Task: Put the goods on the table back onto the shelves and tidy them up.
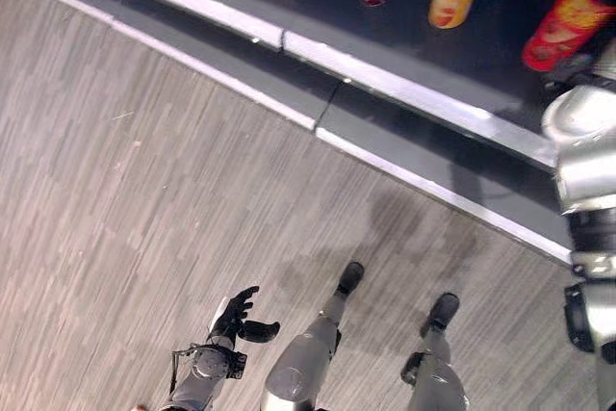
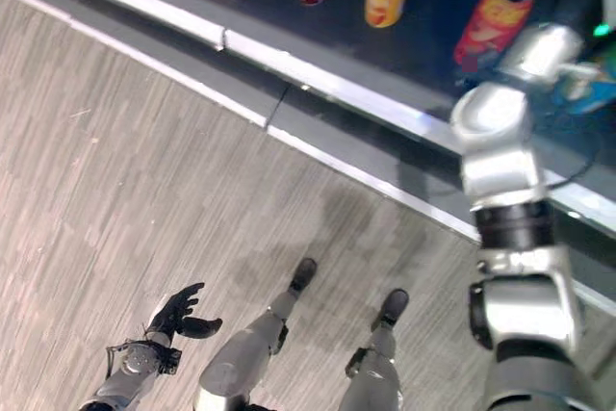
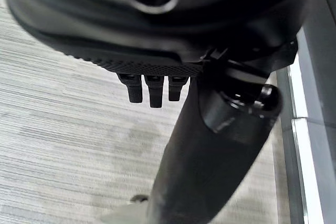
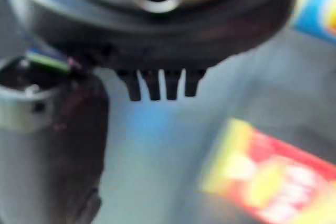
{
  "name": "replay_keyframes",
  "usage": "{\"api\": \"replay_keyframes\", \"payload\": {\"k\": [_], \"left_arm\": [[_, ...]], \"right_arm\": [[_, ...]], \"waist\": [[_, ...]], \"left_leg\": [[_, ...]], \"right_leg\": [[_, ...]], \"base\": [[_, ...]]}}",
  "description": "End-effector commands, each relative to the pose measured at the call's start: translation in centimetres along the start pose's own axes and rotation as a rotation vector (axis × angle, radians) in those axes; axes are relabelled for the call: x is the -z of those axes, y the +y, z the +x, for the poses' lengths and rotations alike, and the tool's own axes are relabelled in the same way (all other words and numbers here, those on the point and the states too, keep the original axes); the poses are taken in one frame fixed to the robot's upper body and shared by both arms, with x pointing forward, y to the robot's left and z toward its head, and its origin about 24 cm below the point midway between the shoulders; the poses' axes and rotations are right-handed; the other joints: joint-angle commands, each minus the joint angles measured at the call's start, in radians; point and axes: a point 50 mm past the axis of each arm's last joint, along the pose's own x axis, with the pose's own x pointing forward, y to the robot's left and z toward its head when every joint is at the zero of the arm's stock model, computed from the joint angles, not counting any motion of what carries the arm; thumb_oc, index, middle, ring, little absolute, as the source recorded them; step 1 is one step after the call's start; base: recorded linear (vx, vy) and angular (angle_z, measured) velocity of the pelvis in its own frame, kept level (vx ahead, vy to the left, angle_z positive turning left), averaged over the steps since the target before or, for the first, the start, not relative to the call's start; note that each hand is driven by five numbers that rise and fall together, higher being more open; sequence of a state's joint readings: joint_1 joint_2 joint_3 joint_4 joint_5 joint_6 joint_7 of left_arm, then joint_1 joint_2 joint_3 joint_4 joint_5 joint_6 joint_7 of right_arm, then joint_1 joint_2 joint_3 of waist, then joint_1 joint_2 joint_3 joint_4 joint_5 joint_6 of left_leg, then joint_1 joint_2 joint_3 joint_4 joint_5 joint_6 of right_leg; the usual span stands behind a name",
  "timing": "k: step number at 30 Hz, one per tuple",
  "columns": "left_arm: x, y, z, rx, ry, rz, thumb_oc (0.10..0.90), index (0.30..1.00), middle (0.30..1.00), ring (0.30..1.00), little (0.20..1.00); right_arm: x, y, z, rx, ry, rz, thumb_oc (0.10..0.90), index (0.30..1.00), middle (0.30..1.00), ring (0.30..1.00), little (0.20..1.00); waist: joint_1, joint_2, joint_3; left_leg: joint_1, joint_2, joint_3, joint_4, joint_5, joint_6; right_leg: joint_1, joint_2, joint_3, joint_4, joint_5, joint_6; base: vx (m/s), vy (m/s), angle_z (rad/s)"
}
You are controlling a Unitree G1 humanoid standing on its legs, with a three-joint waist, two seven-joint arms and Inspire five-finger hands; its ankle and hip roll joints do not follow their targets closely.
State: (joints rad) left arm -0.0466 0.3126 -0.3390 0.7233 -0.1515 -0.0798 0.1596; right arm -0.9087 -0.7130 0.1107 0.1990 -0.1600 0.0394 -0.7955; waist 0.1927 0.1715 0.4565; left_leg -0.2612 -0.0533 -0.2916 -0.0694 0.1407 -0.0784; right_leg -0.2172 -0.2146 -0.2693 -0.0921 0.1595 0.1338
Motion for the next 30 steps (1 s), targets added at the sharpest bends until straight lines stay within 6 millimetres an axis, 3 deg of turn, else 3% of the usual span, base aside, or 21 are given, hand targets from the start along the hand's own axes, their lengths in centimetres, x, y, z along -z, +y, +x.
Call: {"api": "replay_keyframes", "payload": {"k": [1,4,5,7,9,10,12,14,16,17,18,19,21,23,24,25,26,27,29,30], "left_arm": [[2.6,2.2,-1.0,-0.043,0.081,0.1,0.8,0.9,0.9,0.9,0.9],[2.8,3.0,-1.0,-0.077,0.098,0.099,0.8,0.9,0.9,0.9,0.9],[3.2,3.7,-1.2,-0.098,0.114,0.082,0.8,0.9,0.9,0.9,0.9],[4.3,4.7,-1.8,-0.127,0.155,0.073,0.8,0.9,0.9,0.9,0.9],[7.1,6.0,-3.0,-0.165,0.281,0.065,0.8,0.9,0.9,0.9,0.9],[7.6,6.2,-3.2,-0.169,0.301,0.063,0.8,0.9,0.9,0.9,0.9],[8.4,6.2,-3.6,-0.172,0.335,0.05,0.8,0.9,0.9,0.9,0.9],[8.7,6.4,-3.8,-0.181,0.345,0.035,0.8,0.9,0.9,0.9,0.9],[8.7,6.5,-3.9,-0.195,0.342,-0.002,0.8,0.9,0.9,0.9,0.9],[8.2,6.5,-3.6,-0.192,0.32,-0.016,0.8,0.9,0.9,0.9,0.9],[8.1,6.4,-3.6,-0.191,0.312,-0.026,0.8,0.9,0.9,0.9,0.9],[7.6,6.0,-3.5,-0.176,0.281,-0.049,0.8,0.9,0.9,0.9,0.9],[7.0,5.6,-3.2,-0.153,0.256,-0.059,0.8,0.9,0.9,0.9,0.9],[7.0,5.6,-3.2,-0.152,0.257,-0.059,0.8,0.9,0.9,0.9,0.9],[6.4,5.5,-3.1,-0.141,0.228,-0.055,0.8,0.9,0.9,0.9,0.9],[6.2,5.5,-3.1,-0.14,0.213,-0.061,0.8,0.9,0.9,0.9,0.9],[5.8,5.4,-3.0,-0.132,0.192,-0.06,0.8,0.9,0.9,0.9,0.9],[5.6,5.0,-2.8,-0.115,0.185,-0.06,0.8,0.9,0.9,0.9,0.9],[5.5,4.4,-2.7,-0.081,0.183,-0.038,0.8,0.9,0.9,0.9,0.9],[5.6,4.1,-2.7,-0.066,0.189,-0.026,0.8,0.9,0.9,0.9,0.9]], "right_arm": [[-2.8,-1.9,0.5,0.01,-0.202,0.046,0.8,0.9,0.9,0.9,0.9],[-2.2,-1.5,-3.6,-0.133,-0.123,0.218,0.8,0.9,0.9,0.9,0.9],[-1.6,-1.0,-6.5,-0.279,-0.055,0.313,0.8,0.9,0.9,0.9,0.9],[-0.8,-0.9,-8.7,-0.39,0.021,0.396,0.8,0.9,0.9,0.9,0.9],[1.7,-2.1,-12.1,-0.506,0.187,0.463,0.8,0.9,0.9,0.9,0.9],[2.3,-2.6,-12.5,-0.511,0.218,0.461,0.8,0.9,0.9,0.9,0.9],[3.2,-3.9,-12.9,-0.486,0.262,0.454,0.8,0.9,0.9,0.9,0.9],[3.8,-5.6,-12.4,-0.411,0.27,0.428,0.8,0.9,0.9,0.9,0.9],[4.3,-7.7,-10.7,-0.3,0.238,0.371,0.8,0.9,0.9,0.9,0.9],[4.5,-8.5,-10.0,-0.249,0.234,0.356,0.8,0.9,0.9,0.9,0.9],[4.9,-9.3,-9.8,-0.229,0.237,0.313,0.8,0.9,0.9,0.9,0.9],[5.1,-9.8,-9.3,-0.22,0.226,0.275,0.8,0.9,0.9,0.9,0.9],[5.3,-10.4,-9.0,-0.224,0.211,0.221,0.8,0.9,0.9,0.9,0.9],[5.3,-10.4,-9.0,-0.224,0.21,0.22,0.8,0.9,0.9,0.9,0.9],[5.2,-10.7,-8.7,-0.212,0.195,0.208,0.8,0.9,0.9,0.9,0.9],[5.1,-10.5,-8.6,-0.219,0.186,0.205,0.8,0.9,0.9,0.9,0.9],[4.8,-9.9,-8.3,-0.235,0.178,0.232,0.8,0.9,0.9,0.9,0.9],[4.8,-9.8,-7.9,-0.236,0.176,0.243,0.8,0.9,0.9,0.9,0.9],[5.1,-9.9,-7.6,-0.228,0.185,0.258,0.8,0.9,0.9,0.9,0.9],[5.2,-9.6,-7.5,-0.242,0.193,0.259,0.8,0.9,0.9,0.9,0.9]], "waist": [[0.007,-0.083,-0.082],[-0.046,-0.12,-0.075],[-0.081,-0.142,-0.077],[-0.105,-0.162,-0.077],[-0.136,-0.18,-0.087],[-0.142,-0.182,-0.092],[-0.155,-0.188,-0.11],[-0.166,-0.207,-0.146],[-0.162,-0.226,-0.183],[-0.166,-0.24,-0.197],[-0.176,-0.244,-0.22],[-0.192,-0.239,-0.231],[-0.207,-0.224,-0.24],[-0.208,-0.219,-0.24],[-0.213,-0.21,-0.24],[-0.212,-0.215,-0.238],[-0.191,-0.235,-0.227],[-0.176,-0.253,-0.223],[-0.167,-0.238,-0.232],[-0.144,-0.221,-0.233]], "left_leg": [[-0.023,0.025,0.09,0.073,-0.133,0.024],[-0.021,0.014,0.146,0.11,-0.166,0.044],[-0.006,0.016,0.186,0.115,-0.18,0.052],[0.022,0.03,0.236,0.121,-0.192,0.054],[0.106,0.099,0.333,0.129,-0.218,0.043],[0.12,0.11,0.35,0.129,-0.22,0.042],[0.141,0.137,0.383,0.126,-0.219,0.033],[0.153,0.173,0.43,0.121,-0.208,0.015],[0.186,0.25,0.498,0.102,-0.192,-0.032],[0.207,0.285,0.522,0.106,-0.187,-0.059],[0.238,0.332,0.538,0.106,-0.177,-0.085],[0.27,0.378,0.548,0.113,-0.15,-0.101],[0.269,0.436,0.533,0.166,-0.063,-0.114],[0.268,0.443,0.529,0.167,-0.062,-0.117],[0.242,0.495,0.518,0.258,0.043,-0.113],[0.237,0.494,0.517,0.305,0.032,-0.092],[0.166,0.368,0.41,0.369,-0.069,-0.036],[0.118,0.247,0.369,0.339,-0.17,-0.008],[0.084,0.206,0.398,0.272,-0.135,-0.002],[0.024,0.151,0.406,0.186,-0.072,-0.005]], "right_leg": [[0.036,-0.091,0.052,0.012,-0.022,0.102],[0.01,-0.107,0.102,0.01,0.016,0.111],[-0.004,-0.109,0.118,0.011,0.04,0.115],[-0.011,-0.107,0.112,0.017,0.063,0.117],[0.027,-0.123,0.0,0.053,0.057,0.111],[0.036,-0.128,-0.01,0.06,0.06,0.111],[0.061,-0.151,-0.03,0.071,0.072,0.112],[0.084,-0.191,-0.049,0.066,0.123,0.124],[0.086,-0.192,-0.083,0.028,0.164,0.128],[0.075,-0.181,-0.091,0.021,0.131,0.128],[0.088,-0.147,-0.085,0.029,0.051,0.128],[0.102,-0.101,-0.067,0.067,-0.014,0.106],[0.132,-0.03,-0.056,0.072,-0.066,0.064],[0.134,-0.024,-0.06,0.071,-0.067,0.061],[0.172,0.038,-0.06,0.047,-0.097,0.023],[0.189,0.059,-0.053,0.038,-0.121,0.001],[0.204,0.072,-0.019,0.041,-0.148,-0.02],[0.222,0.076,-0.004,0.04,-0.152,-0.021],[0.232,0.091,-0.013,0.029,-0.155,-0.021],[0.254,0.122,-0.003,0.014,-0.164,-0.019]], "base": [[-0.02,0.164,-0.39],[-0.03,0.247,-0.7],[-0.01,0.222,-0.62],[0.01,0.181,-0.83],[0.03,0.07,-1.18],[0.04,-0.043,-1.43],[0.01,-0.123,-1.85],[0.03,-0.288,-1.46],[0.11,-0.564,-1.15],[0.29,-0.743,-1.3],[0.38,-0.771,-1.24],[0.34,-0.691,-1.04],[0.18,-0.426,-0.08],[0.06,-0.225,-0.27],[0.14,-0.429,-0.54],[0.23,-0.602,-0.34],[0.26,-0.47,-0.2],[0.25,-0.369,-0.31],[0.22,-0.151,-0.46],[0.23,-0.059,-0.08]]}}
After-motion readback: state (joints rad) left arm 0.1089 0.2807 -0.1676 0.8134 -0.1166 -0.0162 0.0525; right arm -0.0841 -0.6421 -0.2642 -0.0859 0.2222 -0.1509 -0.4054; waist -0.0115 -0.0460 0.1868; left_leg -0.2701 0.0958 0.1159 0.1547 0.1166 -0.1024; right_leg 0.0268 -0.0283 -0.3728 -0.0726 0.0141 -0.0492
